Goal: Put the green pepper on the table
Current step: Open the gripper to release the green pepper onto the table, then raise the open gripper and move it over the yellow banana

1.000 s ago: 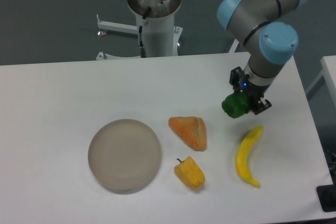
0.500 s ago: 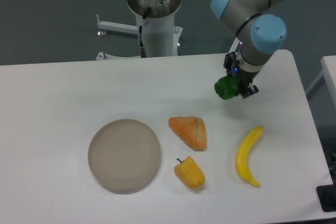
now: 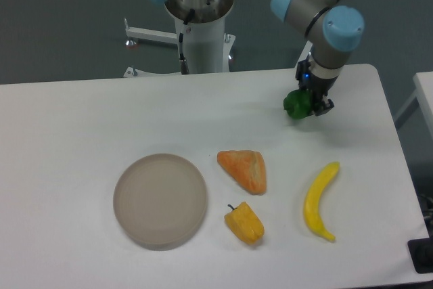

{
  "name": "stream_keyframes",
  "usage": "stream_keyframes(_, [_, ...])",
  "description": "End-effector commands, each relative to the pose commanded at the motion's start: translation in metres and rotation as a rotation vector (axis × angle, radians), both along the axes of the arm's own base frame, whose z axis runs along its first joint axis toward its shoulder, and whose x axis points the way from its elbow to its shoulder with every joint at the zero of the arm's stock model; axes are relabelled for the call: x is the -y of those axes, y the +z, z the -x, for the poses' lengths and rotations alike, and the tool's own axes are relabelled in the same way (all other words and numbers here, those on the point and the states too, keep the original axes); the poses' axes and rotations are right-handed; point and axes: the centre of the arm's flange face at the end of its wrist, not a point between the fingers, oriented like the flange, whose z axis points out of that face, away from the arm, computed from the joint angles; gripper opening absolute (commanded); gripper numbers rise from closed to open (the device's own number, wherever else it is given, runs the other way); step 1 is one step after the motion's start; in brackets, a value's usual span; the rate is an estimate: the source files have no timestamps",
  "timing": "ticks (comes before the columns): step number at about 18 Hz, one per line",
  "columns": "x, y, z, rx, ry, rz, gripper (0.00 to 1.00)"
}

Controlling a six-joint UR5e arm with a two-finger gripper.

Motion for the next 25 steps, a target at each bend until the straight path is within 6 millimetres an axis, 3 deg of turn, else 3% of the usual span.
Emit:
stream_keyframes(3, [-0.006, -0.006, -0.001, -0.011, -0.002, -0.006, 0.56])
stream_keyframes(5, [-0.006, -0.01, -0.003, -0.006, -0.003, -0.003, 1.0])
stream_keyframes(9, [-0.007, -0.007, -0.002, -0.01, 0.006, -0.007, 1.0])
stream_keyframes(12, [-0.021, 0.015, 0.002, -0.043, 0.083, -0.022, 1.0])
stream_keyframes(15, [-0.06, 0.044, -0.01, -0.043, 0.127, -0.028, 1.0])
stream_keyframes(22, [-0.154, 0.07, -0.029, -0.029, 0.263, -0.05, 1.0])
stream_keyframes(25, [-0.168, 0.073, -0.025, -0.035, 0.313, -0.064, 1.0])
